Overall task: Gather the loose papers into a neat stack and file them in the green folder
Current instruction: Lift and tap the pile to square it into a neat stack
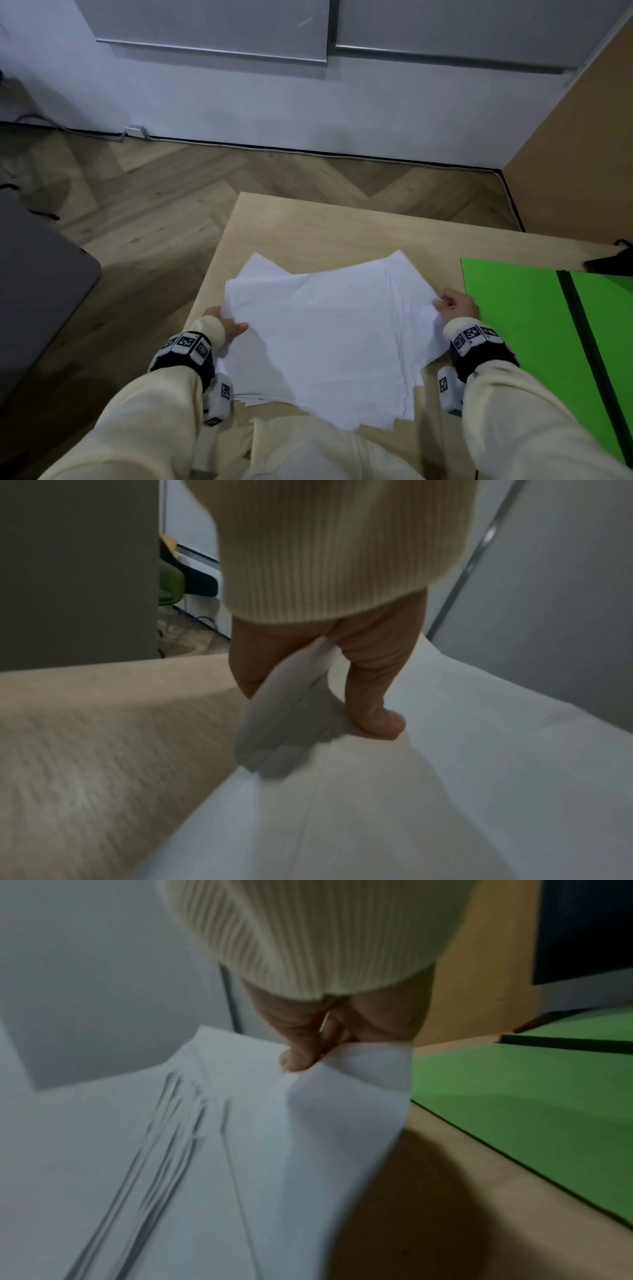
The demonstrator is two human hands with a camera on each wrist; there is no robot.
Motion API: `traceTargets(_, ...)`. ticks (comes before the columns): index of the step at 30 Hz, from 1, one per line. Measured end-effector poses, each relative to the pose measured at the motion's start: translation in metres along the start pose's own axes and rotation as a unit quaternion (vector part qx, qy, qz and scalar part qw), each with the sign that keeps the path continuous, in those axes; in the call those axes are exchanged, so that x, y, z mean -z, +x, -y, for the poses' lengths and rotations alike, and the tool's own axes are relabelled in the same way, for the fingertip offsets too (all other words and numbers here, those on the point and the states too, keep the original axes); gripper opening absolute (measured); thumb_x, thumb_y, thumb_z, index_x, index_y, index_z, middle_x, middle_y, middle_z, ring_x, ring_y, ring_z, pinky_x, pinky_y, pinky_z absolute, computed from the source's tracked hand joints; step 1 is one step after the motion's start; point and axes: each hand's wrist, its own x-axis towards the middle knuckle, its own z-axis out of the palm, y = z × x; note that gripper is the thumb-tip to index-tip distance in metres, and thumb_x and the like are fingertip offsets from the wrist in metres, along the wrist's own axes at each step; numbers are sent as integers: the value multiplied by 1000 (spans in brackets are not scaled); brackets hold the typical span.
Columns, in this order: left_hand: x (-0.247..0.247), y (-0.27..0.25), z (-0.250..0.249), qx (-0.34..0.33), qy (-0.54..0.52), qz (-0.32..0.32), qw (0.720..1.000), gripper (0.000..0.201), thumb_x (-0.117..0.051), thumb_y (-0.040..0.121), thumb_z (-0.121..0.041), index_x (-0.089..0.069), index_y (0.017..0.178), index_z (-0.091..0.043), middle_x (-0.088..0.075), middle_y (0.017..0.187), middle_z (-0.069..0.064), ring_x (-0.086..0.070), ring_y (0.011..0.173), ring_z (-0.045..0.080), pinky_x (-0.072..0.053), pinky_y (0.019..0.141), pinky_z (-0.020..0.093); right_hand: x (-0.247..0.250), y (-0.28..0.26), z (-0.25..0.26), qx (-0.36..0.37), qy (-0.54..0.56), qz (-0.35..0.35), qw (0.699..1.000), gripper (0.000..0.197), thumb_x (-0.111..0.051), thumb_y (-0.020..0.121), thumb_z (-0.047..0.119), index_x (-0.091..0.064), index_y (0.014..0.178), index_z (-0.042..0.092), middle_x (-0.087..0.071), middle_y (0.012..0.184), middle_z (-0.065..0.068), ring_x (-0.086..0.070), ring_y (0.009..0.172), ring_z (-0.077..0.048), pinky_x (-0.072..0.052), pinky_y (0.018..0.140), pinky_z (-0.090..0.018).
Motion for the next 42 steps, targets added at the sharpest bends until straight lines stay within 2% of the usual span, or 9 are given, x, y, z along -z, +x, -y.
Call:
traceTargets(4, 6, 3, 7, 15, 7, 5, 1000, 67, -61, 83, -45, -47, 134, -5, -54, 134, 15, -53, 122, 31, -43, 100, 33, 14, -11, -15, -108, 50, -102, 988, 20, -56, 85, 1, -67, 99, -9, -69, 98, -25, -64, 88, -39, -48, 78, -37)
traceTargets(9, 2, 7, 10, 3, -32, 59, 998, 60, -75, 75, -33, -56, 122, -2, -62, 123, 14, -59, 115, 33, -47, 101, 41, -10, -33, -26, -113, 7, 113, 987, 32, -52, 89, 4, -62, 119, -1, -65, 118, -19, -59, 97, -29, -38, 81, -24)
traceTargets(14, -5, 0, 3, 9, -86, 39, 996, 58, -75, 76, -25, -53, 123, 0, -61, 121, 16, -58, 112, 35, -47, 98, 40, -30, -49, -2, -82, 31, 165, 982, 30, -45, 93, 7, -63, 113, -6, -65, 110, -26, -60, 95, -32, -47, 86, -36)
traceTargets(17, -6, -1, 2, -6, -103, -5, 995, 64, -75, 74, -24, -49, 127, 0, -61, 124, 18, -59, 111, 38, -49, 96, 42, -29, -53, 12, -69, 39, 169, 982, 24, -52, 91, 23, -68, 79, 8, -57, 79, -17, -53, 70, -24, -40, 64, -29)
traceTargets(23, 5, 0, 12, -68, -291, 38, 954, 47, -70, 75, 6, -55, 121, 4, -66, 98, 21, -63, 91, 37, -51, 85, 51, -24, -47, 7, -101, 266, 116, 952, 79, -76, 75, 22, -33, 140, 8, -47, 139, -9, -46, 129, -26, -37, 104, -37)
traceTargets(28, 21, 3, 16, -92, -263, 100, 955, 44, -69, 76, 7, -57, 119, 7, -64, 103, 18, -60, 96, 33, -47, 93, 45, -22, -55, 1, -112, 280, 242, 922, 111, -87, 16, 60, -59, 114, 13, -64, 117, -16, -62, 101, -29, -46, 98, -45)
traceTargets(32, 0, 7, 22, -63, -145, 144, 977, 57, -79, 73, -20, -58, 122, 0, -63, 119, 17, -57, 98, 24, -44, 88, 34, -35, -70, 6, -141, 130, 330, 924, 99, -69, 66, 61, -35, 142, 8, -40, 147, -13, -39, 134, -30, -29, 111, -41)
traceTargets(39, -12, 23, 25, -66, -23, 69, 995, 70, -75, 73, -33, -49, 132, -5, -59, 130, 15, -57, 117, 34, -45, 102, 41, -38, -75, -10, -103, 51, 326, 938, 113, -87, 37, 56, -51, 130, 4, -58, 131, -11, -53, 124, -27, -39, 101, -30)
traceTargets(42, 6, 3, -7, -124, -173, 45, 976, 51, -75, 76, -18, -55, 120, 0, -64, 112, 14, -61, 100, 29, -49, 89, 39, -12, -69, 21, -69, 125, 202, 969, 71, -84, 63, 24, -56, 123, -3, -59, 128, -18, -57, 117, -30, -42, 97, -32)
